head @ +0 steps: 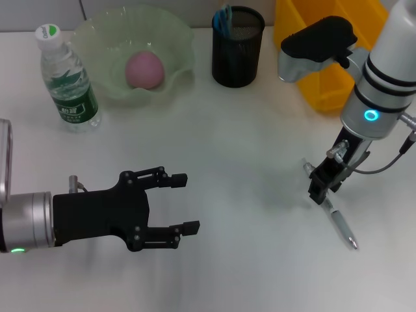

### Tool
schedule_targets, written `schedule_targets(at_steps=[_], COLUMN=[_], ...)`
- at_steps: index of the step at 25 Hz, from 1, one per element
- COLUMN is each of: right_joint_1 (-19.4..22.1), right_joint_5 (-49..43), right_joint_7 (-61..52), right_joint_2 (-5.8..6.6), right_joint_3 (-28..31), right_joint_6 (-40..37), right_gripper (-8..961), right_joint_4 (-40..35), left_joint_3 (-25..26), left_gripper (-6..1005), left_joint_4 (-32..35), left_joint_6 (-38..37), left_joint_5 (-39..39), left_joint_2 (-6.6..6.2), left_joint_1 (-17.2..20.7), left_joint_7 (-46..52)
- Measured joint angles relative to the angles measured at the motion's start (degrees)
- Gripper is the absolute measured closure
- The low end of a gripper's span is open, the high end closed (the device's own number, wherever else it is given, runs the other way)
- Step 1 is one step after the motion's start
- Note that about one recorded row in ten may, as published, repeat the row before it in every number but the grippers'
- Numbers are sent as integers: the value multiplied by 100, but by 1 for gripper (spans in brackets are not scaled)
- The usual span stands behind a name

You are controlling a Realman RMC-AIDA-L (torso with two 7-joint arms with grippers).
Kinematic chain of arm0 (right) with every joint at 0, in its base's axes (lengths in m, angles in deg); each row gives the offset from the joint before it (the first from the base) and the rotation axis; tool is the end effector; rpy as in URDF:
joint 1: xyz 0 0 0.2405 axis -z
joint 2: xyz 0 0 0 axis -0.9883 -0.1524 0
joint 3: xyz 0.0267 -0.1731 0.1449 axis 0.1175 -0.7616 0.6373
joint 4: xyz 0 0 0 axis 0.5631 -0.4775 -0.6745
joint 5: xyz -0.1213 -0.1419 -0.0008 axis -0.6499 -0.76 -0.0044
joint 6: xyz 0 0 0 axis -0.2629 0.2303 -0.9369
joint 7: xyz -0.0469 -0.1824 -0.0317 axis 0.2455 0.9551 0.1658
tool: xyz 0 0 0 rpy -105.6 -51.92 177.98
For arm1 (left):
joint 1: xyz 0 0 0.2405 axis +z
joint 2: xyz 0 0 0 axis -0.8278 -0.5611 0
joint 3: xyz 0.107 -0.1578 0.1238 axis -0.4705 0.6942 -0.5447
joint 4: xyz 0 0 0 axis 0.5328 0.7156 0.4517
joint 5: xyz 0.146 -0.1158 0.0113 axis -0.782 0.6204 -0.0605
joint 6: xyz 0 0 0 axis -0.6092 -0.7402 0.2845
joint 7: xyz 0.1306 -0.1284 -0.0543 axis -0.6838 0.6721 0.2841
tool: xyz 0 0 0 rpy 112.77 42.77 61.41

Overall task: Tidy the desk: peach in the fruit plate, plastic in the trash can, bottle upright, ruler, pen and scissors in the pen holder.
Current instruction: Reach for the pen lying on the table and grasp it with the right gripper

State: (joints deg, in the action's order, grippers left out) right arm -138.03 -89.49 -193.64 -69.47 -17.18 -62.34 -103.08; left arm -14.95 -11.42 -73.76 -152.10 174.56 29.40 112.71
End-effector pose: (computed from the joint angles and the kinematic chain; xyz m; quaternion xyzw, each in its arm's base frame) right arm 0.1991 0.3289 -0.0629 -0.8372 0.4222 -0.3261 0.1203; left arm -0.2146 0.2502 -0.0614 -0.9544 -0.0776 -0.2785 0.0745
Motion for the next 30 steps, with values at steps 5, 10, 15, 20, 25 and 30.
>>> schedule_targets(at_steps=[5, 10, 15, 20, 25, 30], right_joint_1=[18, 40, 60, 74, 79, 84], right_joint_5=[37, 38, 39, 39, 39, 39], right_joint_7=[3, 2, 2, 2, 2, 2], right_joint_2=[0, 0, 0, 0, 0, 0], right_joint_3=[-144, -151, -168, -231, -281, -288], right_joint_6=[0, 28, 42, 56, 129, 137], right_gripper=[606, 625, 633, 640, 653, 675], right_joint_4=[0, 0, 12, 28, 56, 73], left_joint_3=[0, 7, 15, 19, 19, 23], left_gripper=[192, 192, 193, 193, 193, 193], left_joint_4=[0, 0, 0, 0, 0, 0], left_joint_6=[14, 15, 15, 15, 30, 43], left_joint_5=[0, 0, 0, 0, 0, 0], left_joint_2=[9, 12, 12, 9, 2, -5], left_joint_1=[-21, -39, -56, -73, -93, -106], left_joint_7=[0, 0, 0, 0, 0, 0])
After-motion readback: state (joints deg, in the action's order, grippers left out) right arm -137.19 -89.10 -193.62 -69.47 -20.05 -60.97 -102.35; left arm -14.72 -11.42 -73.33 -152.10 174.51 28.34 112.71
